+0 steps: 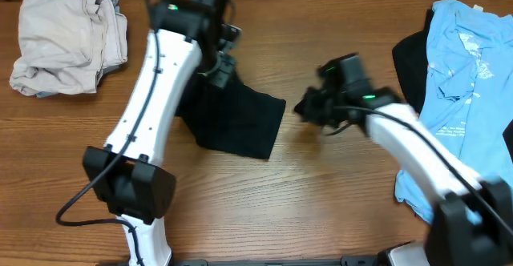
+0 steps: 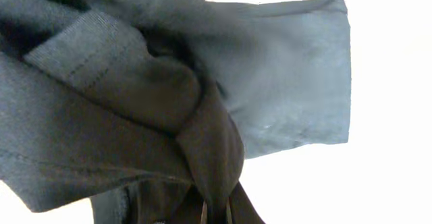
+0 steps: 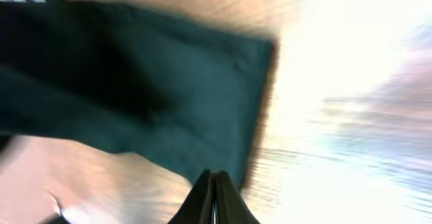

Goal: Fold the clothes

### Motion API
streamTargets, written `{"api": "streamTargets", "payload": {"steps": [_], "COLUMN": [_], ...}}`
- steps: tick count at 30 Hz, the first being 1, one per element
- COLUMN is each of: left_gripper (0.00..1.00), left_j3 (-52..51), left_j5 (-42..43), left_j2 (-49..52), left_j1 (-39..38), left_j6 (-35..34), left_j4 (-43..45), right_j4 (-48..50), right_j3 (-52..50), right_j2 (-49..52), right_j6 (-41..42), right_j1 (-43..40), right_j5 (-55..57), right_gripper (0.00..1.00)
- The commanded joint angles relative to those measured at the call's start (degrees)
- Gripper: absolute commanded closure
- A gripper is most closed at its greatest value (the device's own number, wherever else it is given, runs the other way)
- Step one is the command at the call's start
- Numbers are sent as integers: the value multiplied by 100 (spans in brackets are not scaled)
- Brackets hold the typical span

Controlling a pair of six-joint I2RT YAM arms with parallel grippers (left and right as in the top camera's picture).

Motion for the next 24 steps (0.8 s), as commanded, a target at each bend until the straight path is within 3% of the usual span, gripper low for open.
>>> {"api": "streamTargets", "payload": {"steps": [1,4,11,12,13,15,18,21,24], "left_gripper": [96,87,80,75,62,52,22,11,10], "left_j3": [15,15,15,15,15,15,114,501,1259], "left_j5": [4,345,1224,1300,1344,1311,1082,905,909], "left_j2": [315,658,1261,1320,1357,1397,1392,1392,1392], "left_j1": [-304,-667,-1338,-1443,-1545,-1718,-1862,-1845,-1655], "left_j6": [85,85,85,83,85,85,-79,-240,-289], "left_j4": [61,79,205,258,317,409,553,503,256], "right_j4": [-297,-647,-1174,-1235,-1287,-1329,-1320,-1329,-1357], "right_j3": [393,431,428,431,428,428,428,428,428], "right_j2": [-1012,-1727,-2286,-2288,-2286,-2284,-2284,-2284,-2284], "right_j6": [-479,-702,-916,-970,-999,-1003,-1021,-1021,-1019], "right_j1": [-573,-1193,-2083,-2149,-2192,-2218,-2216,-2216,-2216], "right_j5": [-208,-203,-76,-76,-74,-68,-66,-68,-70], "right_gripper": [96,96,94,92,90,86,77,74,73]}}
